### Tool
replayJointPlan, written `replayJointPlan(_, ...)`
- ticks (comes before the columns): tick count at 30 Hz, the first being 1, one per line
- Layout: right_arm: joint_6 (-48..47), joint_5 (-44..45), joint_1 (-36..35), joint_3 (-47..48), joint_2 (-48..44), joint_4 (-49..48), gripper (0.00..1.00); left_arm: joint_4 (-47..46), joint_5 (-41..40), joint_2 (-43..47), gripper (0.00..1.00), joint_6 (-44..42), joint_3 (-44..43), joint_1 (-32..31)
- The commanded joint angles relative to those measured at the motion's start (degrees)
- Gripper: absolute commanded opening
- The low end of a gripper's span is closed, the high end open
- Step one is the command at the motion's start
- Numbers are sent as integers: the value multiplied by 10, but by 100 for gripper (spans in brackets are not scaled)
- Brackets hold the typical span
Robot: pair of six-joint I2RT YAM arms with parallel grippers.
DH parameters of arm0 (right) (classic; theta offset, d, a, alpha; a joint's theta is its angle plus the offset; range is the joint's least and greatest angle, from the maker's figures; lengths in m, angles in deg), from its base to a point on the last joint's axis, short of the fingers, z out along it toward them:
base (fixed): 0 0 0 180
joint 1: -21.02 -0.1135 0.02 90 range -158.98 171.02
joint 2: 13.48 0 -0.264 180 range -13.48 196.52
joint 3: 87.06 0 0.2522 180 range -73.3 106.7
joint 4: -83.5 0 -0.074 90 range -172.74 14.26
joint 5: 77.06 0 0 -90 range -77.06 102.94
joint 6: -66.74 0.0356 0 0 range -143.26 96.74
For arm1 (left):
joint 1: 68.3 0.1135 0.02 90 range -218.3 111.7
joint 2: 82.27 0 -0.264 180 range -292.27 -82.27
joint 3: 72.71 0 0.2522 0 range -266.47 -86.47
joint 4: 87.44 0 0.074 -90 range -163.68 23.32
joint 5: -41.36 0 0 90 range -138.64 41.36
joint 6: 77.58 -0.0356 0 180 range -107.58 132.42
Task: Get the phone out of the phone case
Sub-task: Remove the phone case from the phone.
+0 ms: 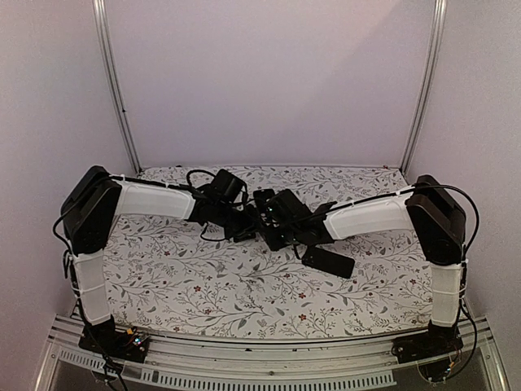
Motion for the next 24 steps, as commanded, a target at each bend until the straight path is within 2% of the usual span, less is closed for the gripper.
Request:
replayJointPlan(1,-27,62,-21,61,7,-84,0,69,28,-43,48,36,4,-15)
replayJointPlan(10,-34,83,-34,36,8,-119,0,138,-13,-69,44,55,-7,-12)
replayJointPlan(16,-25,67,-28,12,-13,-133,0,125,-20,-59,41,68,34,-11)
replayJointPlan(24,21,10,-9,-4,-26,-136,0,112,-23,-68,36,79,41,-11)
